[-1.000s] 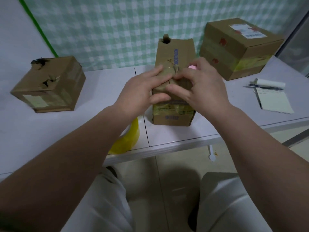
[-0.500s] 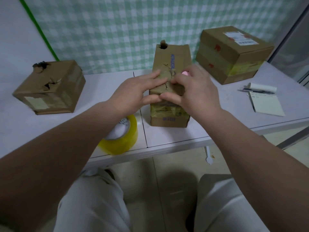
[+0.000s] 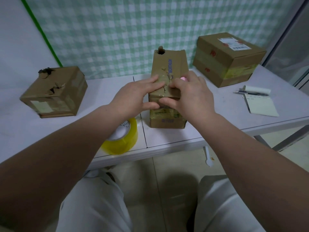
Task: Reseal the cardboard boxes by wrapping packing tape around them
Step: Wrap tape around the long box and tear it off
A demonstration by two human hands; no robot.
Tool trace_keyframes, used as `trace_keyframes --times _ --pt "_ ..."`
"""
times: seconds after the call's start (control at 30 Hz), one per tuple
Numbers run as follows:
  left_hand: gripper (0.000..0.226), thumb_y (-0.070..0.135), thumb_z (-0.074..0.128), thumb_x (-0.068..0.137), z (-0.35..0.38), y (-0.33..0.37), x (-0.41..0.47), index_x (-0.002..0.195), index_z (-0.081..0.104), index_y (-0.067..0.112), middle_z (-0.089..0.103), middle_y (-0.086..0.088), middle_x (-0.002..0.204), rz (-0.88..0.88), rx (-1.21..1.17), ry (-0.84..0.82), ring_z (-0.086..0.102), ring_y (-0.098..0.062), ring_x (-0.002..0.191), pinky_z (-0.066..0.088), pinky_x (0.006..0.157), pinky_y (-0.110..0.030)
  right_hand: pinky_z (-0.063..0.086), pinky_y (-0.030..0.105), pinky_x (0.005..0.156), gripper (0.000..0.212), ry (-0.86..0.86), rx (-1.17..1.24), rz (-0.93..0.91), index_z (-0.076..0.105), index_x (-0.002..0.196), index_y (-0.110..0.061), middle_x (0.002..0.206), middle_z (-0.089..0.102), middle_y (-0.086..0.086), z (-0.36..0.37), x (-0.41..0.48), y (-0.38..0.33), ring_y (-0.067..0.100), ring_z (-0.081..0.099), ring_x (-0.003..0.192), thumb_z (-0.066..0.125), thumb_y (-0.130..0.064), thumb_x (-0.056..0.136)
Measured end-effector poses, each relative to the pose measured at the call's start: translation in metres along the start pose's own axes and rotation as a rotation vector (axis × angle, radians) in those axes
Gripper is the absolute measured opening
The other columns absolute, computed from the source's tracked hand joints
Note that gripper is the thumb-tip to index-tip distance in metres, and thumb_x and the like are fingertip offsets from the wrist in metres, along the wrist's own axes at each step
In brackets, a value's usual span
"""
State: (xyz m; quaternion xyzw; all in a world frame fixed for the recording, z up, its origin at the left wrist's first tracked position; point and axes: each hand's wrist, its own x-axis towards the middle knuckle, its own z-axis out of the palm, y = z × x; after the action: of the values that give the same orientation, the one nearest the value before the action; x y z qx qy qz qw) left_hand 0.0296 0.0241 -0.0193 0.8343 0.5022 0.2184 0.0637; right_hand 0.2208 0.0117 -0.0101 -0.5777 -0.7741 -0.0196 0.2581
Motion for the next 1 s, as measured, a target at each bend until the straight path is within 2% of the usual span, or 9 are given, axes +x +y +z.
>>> trace_keyframes --times 0.3,0.37,0.47,0.63,0.7,0.77,0.87,0.93,1.0 --pt "0.08 0.027 0.078 0.074 0.003 0.01 -0.004 0.142 0.037 0.034 0.027 0.007 0.154 -0.054 -0.003 0.031 0.033 -0.015 0.138 0.026 0.11 -0.029 0.035 0.032 0.069 0.053 -0.044 -0.068 -0.024 0.058 0.119 -0.023 0.12 0.045 0.005 -0.002 -0.002 -0.002 0.026 0.041 0.108 0.074 -0.05 0.075" --pt "0.079 0.025 0.078 0.075 0.001 0.015 -0.004 0.143 0.037 0.033 0.026 0.007 0.154 -0.072 -0.004 0.018 0.032 -0.015 0.139 0.026 0.111 -0.028 0.04 0.033 0.074 0.053 -0.068 -0.017 -0.039 0.059 0.119 -0.023 0.119 0.046 0.006 -0.005 -0.001 0.002 0.026 0.042 0.107 0.075 -0.047 0.075" --pt "0.075 0.028 0.074 0.079 -0.004 0.026 -0.002 0.144 0.037 0.031 0.025 0.005 0.155 -0.125 0.016 -0.004 0.034 -0.017 0.138 0.032 0.11 -0.034 0.043 0.031 0.084 0.049 -0.04 0.193 0.005 0.066 0.113 -0.021 0.116 0.049 0.004 -0.011 -0.002 0.01 0.024 0.051 0.106 0.077 -0.047 0.073" --pt "0.073 0.037 0.073 0.079 0.0 0.062 0.003 0.143 0.039 0.026 0.031 -0.001 0.153 -0.132 0.09 -0.022 0.049 -0.022 0.125 0.036 0.106 -0.035 0.05 0.035 0.077 0.051 0.041 0.223 0.059 0.069 0.104 -0.017 0.109 0.05 0.004 -0.021 -0.013 0.022 0.021 0.056 0.094 0.078 -0.053 0.068" --pt "0.073 0.031 0.077 0.075 0.003 0.075 0.004 0.14 0.045 0.023 0.047 -0.004 0.143 -0.087 -0.039 -0.017 0.056 -0.021 0.114 0.043 0.099 -0.036 0.049 0.035 0.075 0.056 0.031 0.2 0.074 0.069 0.105 -0.017 0.109 0.05 0.004 -0.027 -0.016 0.026 0.021 0.056 0.094 0.079 -0.056 0.065" --pt "0.072 0.024 0.077 0.071 0.005 0.087 0.006 0.137 0.048 0.024 0.062 -0.002 0.122 -0.051 -0.226 -0.044 0.062 -0.016 0.098 0.051 0.088 -0.037 0.048 0.034 0.073 0.06 0.017 0.158 0.098 0.068 0.106 -0.018 0.109 0.05 0.004 -0.032 -0.018 0.03 0.021 0.056 0.095 0.078 -0.06 0.064" --pt "0.072 0.016 0.068 0.075 0.005 0.101 0.013 0.142 0.042 0.021 0.058 0.0 0.131 -0.094 -0.502 -0.099 0.062 -0.01 0.107 0.05 0.096 -0.029 0.045 0.032 0.072 0.053 -0.003 0.093 0.125 0.068 0.11 -0.019 0.11 0.049 0.006 -0.039 -0.019 0.039 0.024 0.056 0.097 0.075 -0.055 0.071" --pt "0.053 0.008 0.063 0.083 -0.003 0.1 0.02 0.135 0.052 0.018 0.059 0.0 0.13 -0.14 -0.472 0.007 0.06 -0.005 0.107 0.045 0.097 -0.017 0.044 0.033 0.075 0.042 -0.017 0.046 0.152 0.068 0.112 -0.021 0.112 0.048 0.006 -0.044 -0.018 0.045 0.027 0.056 0.099 0.075 -0.044 0.078" --pt "0.038 0.011 0.058 0.088 -0.015 0.09 0.025 0.125 0.061 0.02 0.062 0.003 0.125 -0.243 -0.279 0.225 0.058 -0.007 0.109 0.041 0.095 -0.013 0.045 0.033 0.076 0.034 -0.019 0.008 0.183 0.068 0.114 -0.022 0.114 0.048 0.006 -0.047 -0.017 0.05 0.028 0.055 0.1 0.072 -0.033 0.082"
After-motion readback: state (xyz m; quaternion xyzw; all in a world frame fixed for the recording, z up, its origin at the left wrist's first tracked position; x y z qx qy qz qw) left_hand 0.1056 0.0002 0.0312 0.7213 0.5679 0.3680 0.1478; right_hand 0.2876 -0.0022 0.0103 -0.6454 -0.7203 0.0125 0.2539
